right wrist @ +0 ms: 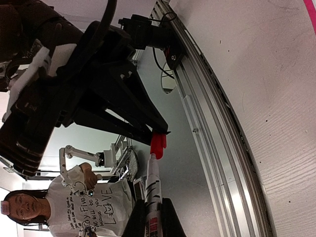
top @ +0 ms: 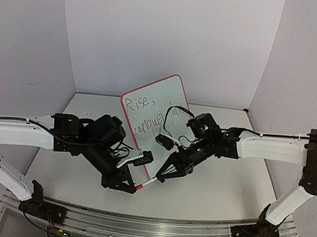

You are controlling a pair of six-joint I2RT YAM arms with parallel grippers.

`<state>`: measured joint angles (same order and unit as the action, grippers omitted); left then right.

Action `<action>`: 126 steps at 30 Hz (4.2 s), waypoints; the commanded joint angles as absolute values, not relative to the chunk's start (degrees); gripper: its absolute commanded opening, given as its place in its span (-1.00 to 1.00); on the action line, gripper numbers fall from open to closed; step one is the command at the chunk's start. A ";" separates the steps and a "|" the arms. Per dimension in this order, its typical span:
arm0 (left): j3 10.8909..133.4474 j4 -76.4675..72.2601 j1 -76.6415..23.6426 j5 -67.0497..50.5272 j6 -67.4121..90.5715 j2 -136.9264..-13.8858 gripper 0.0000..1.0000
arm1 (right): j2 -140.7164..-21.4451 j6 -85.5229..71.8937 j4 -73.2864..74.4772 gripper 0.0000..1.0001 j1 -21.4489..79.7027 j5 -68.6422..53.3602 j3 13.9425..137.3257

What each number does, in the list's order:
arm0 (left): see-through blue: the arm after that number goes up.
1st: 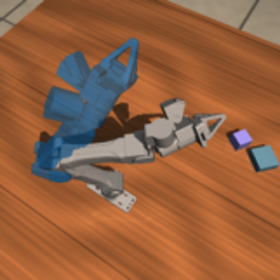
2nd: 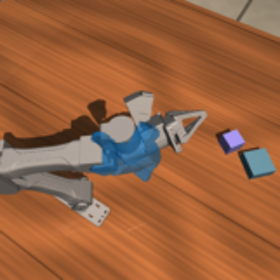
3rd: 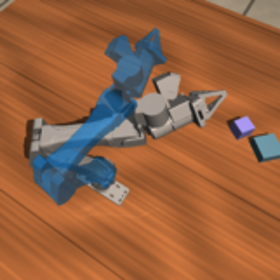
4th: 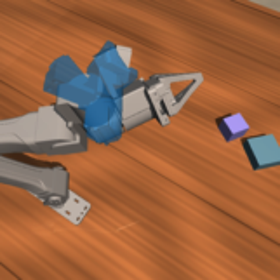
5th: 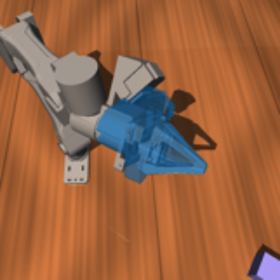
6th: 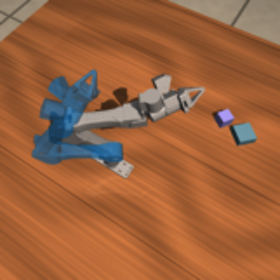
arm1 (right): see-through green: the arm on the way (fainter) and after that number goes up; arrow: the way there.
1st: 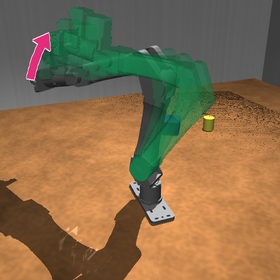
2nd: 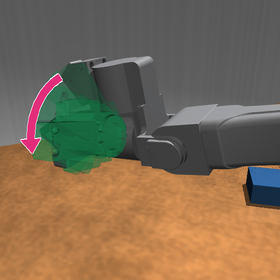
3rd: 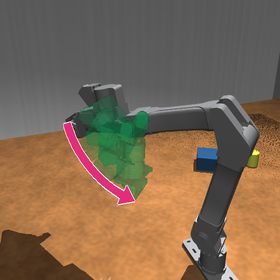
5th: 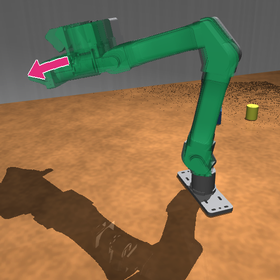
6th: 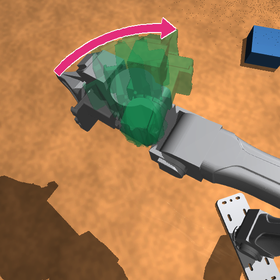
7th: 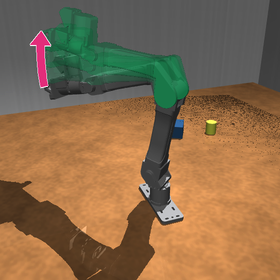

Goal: Write a sentence on the whiteboard
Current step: Insert the whiteboard marker without the cap into the pen cap.

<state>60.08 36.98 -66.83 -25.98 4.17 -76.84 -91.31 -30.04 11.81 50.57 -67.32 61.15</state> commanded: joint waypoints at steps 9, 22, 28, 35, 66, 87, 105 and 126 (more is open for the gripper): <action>65.37 33.15 -66.79 -25.79 0.46 -77.88 -1.00 | -92.29 -29.41 10.37 -1.00 52.18 -68.42 62.16; 60.45 28.19 -66.78 -23.45 4.33 -72.25 -1.00 | -92.40 -29.00 10.29 -1.00 52.20 -68.66 61.21; 60.76 28.19 -66.78 -23.68 4.46 -73.05 -1.00 | -92.72 -29.37 10.36 -1.00 52.20 -68.65 62.44; 61.78 26.15 -66.79 -22.73 4.74 -74.45 -1.00 | -92.03 -29.62 10.29 -1.00 52.32 -68.08 62.67; 63.62 16.36 -66.66 -16.30 5.03 -76.37 -1.00 | -88.68 -29.16 9.76 -1.00 53.72 -62.10 61.04; 56.11 18.91 -65.30 -20.34 16.41 -71.05 0.64 | -82.21 -30.97 7.02 -1.00 47.34 -62.08 59.76; 59.51 17.93 -65.20 -26.68 14.05 -75.87 -0.33 | -84.16 -30.94 6.86 -1.00 48.90 -66.29 59.59; 60.70 14.75 -65.13 -27.67 10.64 -76.50 -1.00 | -89.12 -31.71 4.83 -1.00 52.47 -67.06 61.08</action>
<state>56.99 22.01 -65.58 -28.99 11.80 -76.27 -87.15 -31.18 7.31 49.71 -66.32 59.24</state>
